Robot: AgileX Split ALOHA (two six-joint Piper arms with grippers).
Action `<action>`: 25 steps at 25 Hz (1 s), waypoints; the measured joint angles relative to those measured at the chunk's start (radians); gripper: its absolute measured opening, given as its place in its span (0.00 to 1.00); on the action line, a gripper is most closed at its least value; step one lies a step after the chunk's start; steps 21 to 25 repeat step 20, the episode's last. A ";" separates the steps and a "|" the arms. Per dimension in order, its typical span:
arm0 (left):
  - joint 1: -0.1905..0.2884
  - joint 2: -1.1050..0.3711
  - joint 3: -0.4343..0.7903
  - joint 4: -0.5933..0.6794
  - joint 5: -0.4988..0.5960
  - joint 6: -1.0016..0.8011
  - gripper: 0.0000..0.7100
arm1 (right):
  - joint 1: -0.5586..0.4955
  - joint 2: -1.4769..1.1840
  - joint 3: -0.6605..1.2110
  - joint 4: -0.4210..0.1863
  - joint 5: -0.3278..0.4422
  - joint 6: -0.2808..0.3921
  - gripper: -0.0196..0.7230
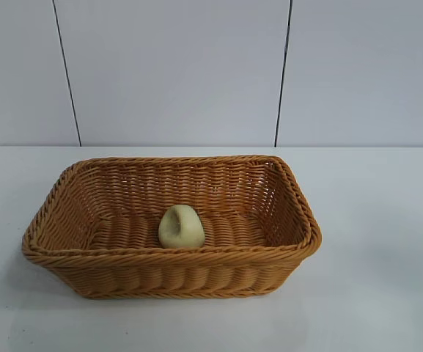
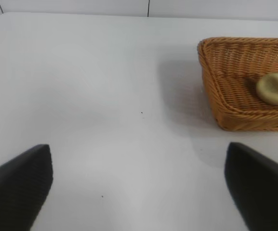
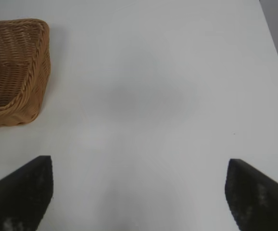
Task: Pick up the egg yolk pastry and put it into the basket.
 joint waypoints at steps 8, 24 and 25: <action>0.000 0.000 0.000 0.000 0.000 0.000 0.98 | -0.001 -0.169 0.001 0.001 0.001 0.000 0.96; 0.000 0.000 0.000 0.000 0.000 0.000 0.98 | -0.001 -0.169 0.001 0.003 0.001 0.000 0.96; 0.000 0.000 0.000 0.000 0.000 0.000 0.98 | -0.001 -0.169 0.001 0.003 0.001 0.000 0.96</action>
